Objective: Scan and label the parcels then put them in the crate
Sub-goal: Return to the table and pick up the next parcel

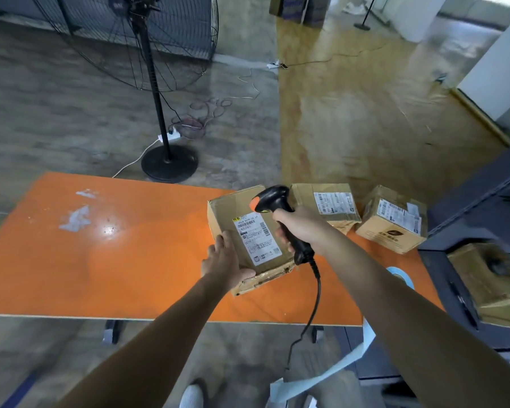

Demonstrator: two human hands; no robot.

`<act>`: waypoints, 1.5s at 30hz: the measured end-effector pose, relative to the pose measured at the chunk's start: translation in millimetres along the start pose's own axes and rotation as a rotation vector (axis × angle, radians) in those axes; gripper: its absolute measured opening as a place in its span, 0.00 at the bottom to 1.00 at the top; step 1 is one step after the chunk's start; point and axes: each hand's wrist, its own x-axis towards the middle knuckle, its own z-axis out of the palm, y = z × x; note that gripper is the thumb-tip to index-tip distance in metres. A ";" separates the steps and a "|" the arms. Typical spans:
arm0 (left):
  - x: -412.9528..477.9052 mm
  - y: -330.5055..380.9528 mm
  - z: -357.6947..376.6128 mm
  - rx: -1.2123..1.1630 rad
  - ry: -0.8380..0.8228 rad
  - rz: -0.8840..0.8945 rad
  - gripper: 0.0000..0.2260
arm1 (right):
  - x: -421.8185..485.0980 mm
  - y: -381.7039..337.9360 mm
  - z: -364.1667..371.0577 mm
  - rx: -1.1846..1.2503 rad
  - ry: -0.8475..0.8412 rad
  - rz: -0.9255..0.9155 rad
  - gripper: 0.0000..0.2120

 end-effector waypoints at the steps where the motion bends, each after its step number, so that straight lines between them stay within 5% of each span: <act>1: -0.5 0.2 -0.3 0.001 -0.001 -0.003 0.55 | -0.5 -0.5 -0.1 -0.007 -0.002 0.000 0.10; 18: -2.0 21.5 -10.4 0.074 0.089 0.088 0.49 | 1.2 16.5 -9.5 -0.007 0.069 -0.031 0.08; 31: -0.2 108.5 32.0 0.181 0.067 0.353 0.38 | 10.2 143.8 -65.1 0.020 0.313 0.168 0.13; 45: 11.7 168.4 78.4 0.206 0.075 0.486 0.34 | 70.5 230.6 -83.1 -0.195 0.194 0.247 0.17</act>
